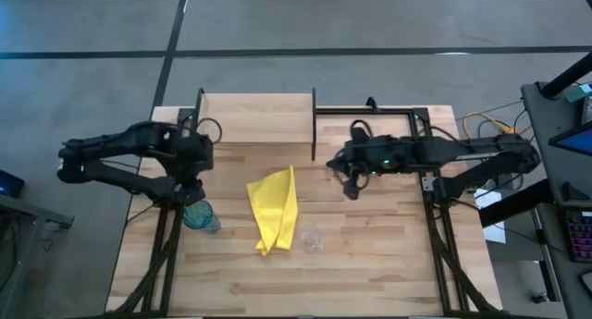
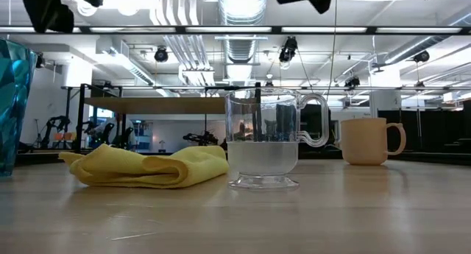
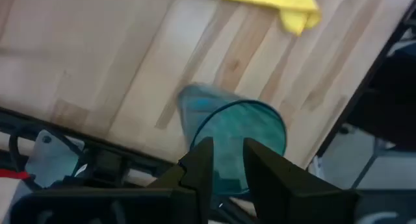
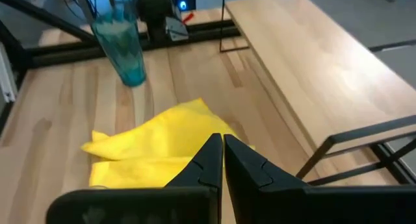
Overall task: Stack small to large cups/mugs on shelf
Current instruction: Put the blue cup on the shelf
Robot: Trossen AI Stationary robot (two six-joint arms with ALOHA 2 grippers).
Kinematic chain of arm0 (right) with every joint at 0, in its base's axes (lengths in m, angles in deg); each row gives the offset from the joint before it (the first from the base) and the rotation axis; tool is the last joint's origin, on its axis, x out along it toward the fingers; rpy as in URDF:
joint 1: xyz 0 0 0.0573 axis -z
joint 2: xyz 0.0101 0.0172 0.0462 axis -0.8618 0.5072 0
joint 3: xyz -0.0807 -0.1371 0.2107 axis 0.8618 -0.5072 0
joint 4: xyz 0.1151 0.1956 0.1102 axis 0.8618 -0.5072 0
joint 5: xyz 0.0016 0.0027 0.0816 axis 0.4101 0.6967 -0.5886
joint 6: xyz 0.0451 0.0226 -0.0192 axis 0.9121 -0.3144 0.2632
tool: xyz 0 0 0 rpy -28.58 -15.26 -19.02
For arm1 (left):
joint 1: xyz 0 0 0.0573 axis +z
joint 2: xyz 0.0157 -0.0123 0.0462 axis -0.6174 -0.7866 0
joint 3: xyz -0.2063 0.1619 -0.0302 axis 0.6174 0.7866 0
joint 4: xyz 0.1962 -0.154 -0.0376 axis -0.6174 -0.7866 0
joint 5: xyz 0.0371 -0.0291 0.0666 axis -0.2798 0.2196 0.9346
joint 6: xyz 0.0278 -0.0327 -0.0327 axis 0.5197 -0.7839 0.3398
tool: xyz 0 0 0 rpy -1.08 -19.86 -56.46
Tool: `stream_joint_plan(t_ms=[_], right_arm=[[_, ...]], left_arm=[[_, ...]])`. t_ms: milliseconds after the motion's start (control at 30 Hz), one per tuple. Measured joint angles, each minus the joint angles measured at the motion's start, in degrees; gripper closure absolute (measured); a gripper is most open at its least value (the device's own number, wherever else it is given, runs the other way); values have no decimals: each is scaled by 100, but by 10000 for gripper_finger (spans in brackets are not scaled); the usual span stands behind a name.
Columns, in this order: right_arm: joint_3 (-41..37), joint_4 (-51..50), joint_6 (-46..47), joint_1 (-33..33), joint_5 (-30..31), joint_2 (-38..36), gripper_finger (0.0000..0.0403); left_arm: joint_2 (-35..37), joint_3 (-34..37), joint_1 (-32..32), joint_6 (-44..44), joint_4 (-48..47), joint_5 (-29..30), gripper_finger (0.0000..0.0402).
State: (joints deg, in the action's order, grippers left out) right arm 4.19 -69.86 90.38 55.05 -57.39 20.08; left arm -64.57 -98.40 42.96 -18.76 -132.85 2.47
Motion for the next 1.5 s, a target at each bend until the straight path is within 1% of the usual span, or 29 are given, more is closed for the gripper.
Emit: stream_joint_plan(t_ms=[167,300,433,567,700,967,1067,1133,1200,1300,1433,1500], right_arm=[[162,-54,47,0,0,410,394],[248,-49,94,0,0,590,394],[337,-45,111,0,0,701,394],[427,-43,111,0,0,772,394],[449,-39,111,0,0,781,394],[449,-42,111,0,0,770,394],[449,-40,111,0,0,770,394],[449,-42,111,0,0,770,394],[449,-42,111,0,-1,770,394],[449,-37,110,0,0,765,394],[449,-20,110,38,0,765,394],[449,-7,107,70,0,765,394]], left_arm=[[10,205,-359,56,-2,76,331],[42,403,-755,288,-19,367,331],[84,574,-1041,302,-32,676,331],[140,880,-1117,269,-18,732,331],[213,1218,-1116,262,319,731,331],[204,1391,-1116,264,463,731,332],[206,1570,-1114,264,553,731,349],[184,1611,-1114,264,504,721,378],[149,1519,-1114,263,507,670,394],[20,1074,-1114,262,488,627,398],[-373,56,-1109,293,164,661,400],[-671,-597,-1111,312,-70,923,400]])
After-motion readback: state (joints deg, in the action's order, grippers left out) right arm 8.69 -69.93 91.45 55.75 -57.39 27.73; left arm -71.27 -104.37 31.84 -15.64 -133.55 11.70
